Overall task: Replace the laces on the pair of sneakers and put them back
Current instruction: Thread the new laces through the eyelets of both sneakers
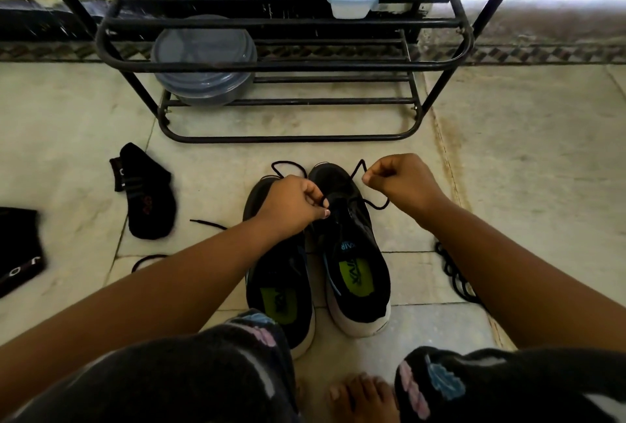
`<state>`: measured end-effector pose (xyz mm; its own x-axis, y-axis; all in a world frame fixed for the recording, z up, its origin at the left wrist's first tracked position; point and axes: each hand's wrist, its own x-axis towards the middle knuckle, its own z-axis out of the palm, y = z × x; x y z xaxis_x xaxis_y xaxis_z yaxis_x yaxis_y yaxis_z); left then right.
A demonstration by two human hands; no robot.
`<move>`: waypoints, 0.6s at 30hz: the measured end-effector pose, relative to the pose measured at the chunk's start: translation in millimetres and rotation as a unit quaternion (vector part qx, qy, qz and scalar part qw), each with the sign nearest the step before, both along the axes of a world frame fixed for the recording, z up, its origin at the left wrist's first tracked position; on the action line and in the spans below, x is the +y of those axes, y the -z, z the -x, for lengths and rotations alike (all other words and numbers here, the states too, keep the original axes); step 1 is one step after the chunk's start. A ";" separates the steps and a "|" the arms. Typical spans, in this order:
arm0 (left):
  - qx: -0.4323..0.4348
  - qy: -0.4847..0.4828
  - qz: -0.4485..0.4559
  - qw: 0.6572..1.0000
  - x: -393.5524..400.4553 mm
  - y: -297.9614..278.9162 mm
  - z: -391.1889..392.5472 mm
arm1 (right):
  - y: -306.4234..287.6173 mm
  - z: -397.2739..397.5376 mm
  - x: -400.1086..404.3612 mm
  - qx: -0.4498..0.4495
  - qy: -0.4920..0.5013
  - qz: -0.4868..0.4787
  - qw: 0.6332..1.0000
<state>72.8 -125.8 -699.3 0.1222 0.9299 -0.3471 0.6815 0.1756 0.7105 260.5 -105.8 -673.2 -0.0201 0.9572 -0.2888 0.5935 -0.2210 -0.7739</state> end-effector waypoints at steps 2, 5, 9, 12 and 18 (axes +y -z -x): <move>0.006 0.001 0.005 1.000 -0.9 1.4 0.9 | 0.2 1.3 0.4 -0.005 -0.003 -0.002 1.000; 0.008 0.007 0.005 1.000 -0.6 0.6 1.6 | 1.2 1.6 -0.5 -0.014 -0.008 -0.002 1.000; 0.012 0.016 0.003 1.000 -1.4 2.6 -0.5 | 2.9 -0.6 0.8 -0.051 0.020 -0.001 0.999; 0.014 0.016 0.002 1.000 -2.1 5.8 -2.4 | 2.9 -1.3 2.8 -0.104 0.039 -0.019 0.994; 0.020 0.056 0.019 0.998 3.0 4.0 2.3 | -1.1 1.7 3.2 -0.086 -0.012 -0.002 0.996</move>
